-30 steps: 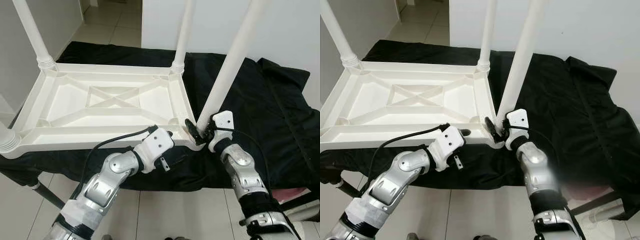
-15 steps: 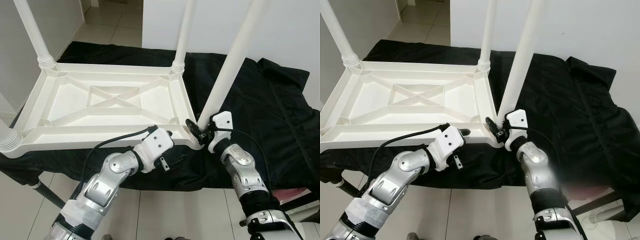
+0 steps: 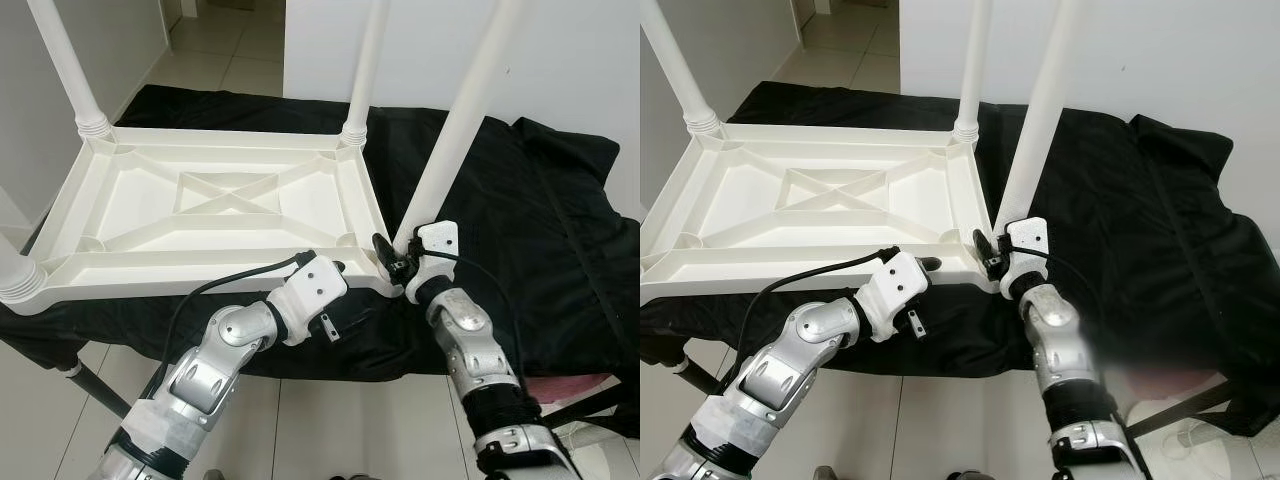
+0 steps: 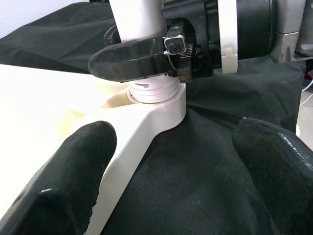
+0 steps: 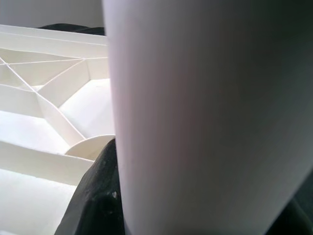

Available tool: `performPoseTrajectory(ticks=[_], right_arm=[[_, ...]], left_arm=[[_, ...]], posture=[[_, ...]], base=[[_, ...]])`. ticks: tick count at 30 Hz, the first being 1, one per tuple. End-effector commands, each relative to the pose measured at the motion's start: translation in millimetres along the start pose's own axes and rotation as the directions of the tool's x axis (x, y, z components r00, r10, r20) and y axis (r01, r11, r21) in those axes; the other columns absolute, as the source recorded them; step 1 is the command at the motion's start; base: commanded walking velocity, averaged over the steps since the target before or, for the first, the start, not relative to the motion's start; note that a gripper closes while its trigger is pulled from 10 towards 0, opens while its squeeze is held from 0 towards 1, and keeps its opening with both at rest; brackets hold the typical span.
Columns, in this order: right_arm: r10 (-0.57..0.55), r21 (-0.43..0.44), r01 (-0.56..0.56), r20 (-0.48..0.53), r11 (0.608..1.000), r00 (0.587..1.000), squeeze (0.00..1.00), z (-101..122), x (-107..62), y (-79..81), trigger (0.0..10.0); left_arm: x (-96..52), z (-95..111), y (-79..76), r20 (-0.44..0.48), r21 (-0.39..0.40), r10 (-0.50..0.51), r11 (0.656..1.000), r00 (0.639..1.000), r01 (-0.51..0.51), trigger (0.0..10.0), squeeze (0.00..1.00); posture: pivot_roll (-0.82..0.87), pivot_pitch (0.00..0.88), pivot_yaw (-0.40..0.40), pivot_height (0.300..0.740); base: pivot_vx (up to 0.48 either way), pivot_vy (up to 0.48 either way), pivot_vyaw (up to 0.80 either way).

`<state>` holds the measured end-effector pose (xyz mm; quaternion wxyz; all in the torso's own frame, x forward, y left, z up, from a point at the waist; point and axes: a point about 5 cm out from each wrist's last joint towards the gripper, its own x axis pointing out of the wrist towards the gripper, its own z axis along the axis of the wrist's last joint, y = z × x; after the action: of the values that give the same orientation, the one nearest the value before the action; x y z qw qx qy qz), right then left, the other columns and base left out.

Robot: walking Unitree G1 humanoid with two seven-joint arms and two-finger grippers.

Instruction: Building children table

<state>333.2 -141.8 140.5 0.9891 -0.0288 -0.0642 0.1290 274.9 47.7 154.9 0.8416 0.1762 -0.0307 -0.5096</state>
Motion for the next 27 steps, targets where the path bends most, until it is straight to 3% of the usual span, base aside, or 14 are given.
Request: performPoseTrajectory(ticks=[1, 6, 7, 8, 10, 14, 22, 23, 24, 27], right_arm=[[-0.105, 0.010, 0.107, -0.105, 0.994, 0.989, 0.00, -19, -7.8, 2.9, 10.0], [-0.251, 0.064, 0.260, -0.123, 0.963, 0.960, 0.00, -20, -12.4, 12.2, 10.0], [-0.368, 0.067, 0.377, -0.112, 0.924, 0.923, 0.00, -18, -15.9, 15.5, 10.0], [-0.368, 0.067, 0.377, -0.112, 0.924, 0.923, 0.00, -18, -15.9, 15.5, 10.0], [-0.472, 0.088, 0.482, -0.108, 0.872, 0.875, 0.00, -15, -19.8, 21.3, 10.0], [-0.467, 0.111, 0.478, -0.111, 0.871, 0.877, 0.00, -12, -19.6, 32.6, 10.0], [-0.424, 0.117, 0.432, -0.087, 0.894, 0.901, 0.00, -8, -19.8, 28.2, 10.0], [-0.404, 0.126, 0.409, -0.070, 0.904, 0.912, 0.63, -6, -20.4, 30.4, 10.0], [-0.386, 0.134, 0.390, -0.058, 0.911, 0.921, 1.00, -4, -20.6, 31.4, 10.0], [-0.369, 0.141, 0.371, -0.039, 0.918, 0.928, 1.00, -2, -21.4, 30.1, 10.0]], left_arm=[[0.9, -2, -0.9, -0.005, -0.001, 0.001, 1.000, 1.000, -0.001, 10.0, 0.00], [1.0, -2, -1.6, -0.006, -0.002, 0.000, 1.000, 1.000, 0.000, 10.0, 0.00], [1.2, -2, -2.2, -0.006, -0.003, -0.001, 1.000, 1.000, 0.001, 10.0, 0.00], [1.2, -2, -2.2, -0.006, -0.003, -0.001, 1.000, 1.000, 0.001, 10.0, 0.00], [1.6, -2, -2.6, -0.005, -0.004, -0.001, 1.000, 1.000, 0.001, 10.0, 0.00], [1.8, -2, -2.9, -0.003, -0.006, 0.001, 1.000, 1.000, -0.001, 10.0, 0.00], [2.2, -2, -3.1, -0.003, -0.006, -0.001, 1.000, 1.000, 0.001, 10.0, 0.00], [2.3, -2, -3.0, -0.002, -0.004, -0.001, 1.000, 1.000, 0.001, 10.0, 0.00], [2.3, -2, -3.2, -0.001, -0.005, -0.001, 1.000, 1.000, 0.001, 10.0, 0.00], [2.2, -2, -3.9, -0.001, -0.006, -0.003, 1.000, 1.000, 0.003, 10.0, 0.00]], posture=[[0.01, 0.084, -0.073, 0.740], [0.01, 0.082, -0.078, 0.740], [0.01, 0.083, -0.083, 0.740], [0.01, 0.083, -0.083, 0.740], [0.01, 0.080, -0.088, 0.740], [0.02, 0.079, -0.091, 0.740], [0.02, 0.071, -0.096, 0.740], [0.02, 0.069, -0.097, 0.740], [0.02, 0.069, -0.097, 0.740], [0.01, 0.066, -0.097, 0.740]], base=[[0.000, 0.000, 0.00], [0.000, 0.000, 0.00], [0.000, 0.000, 0.00], [0.000, 0.000, 0.00], [0.000, 0.000, 0.00], [0.000, 0.000, 0.00], [0.000, 0.000, 0.00], [0.000, 0.000, 0.00], [0.000, 0.000, 0.00], [0.000, 0.000, 0.00]])
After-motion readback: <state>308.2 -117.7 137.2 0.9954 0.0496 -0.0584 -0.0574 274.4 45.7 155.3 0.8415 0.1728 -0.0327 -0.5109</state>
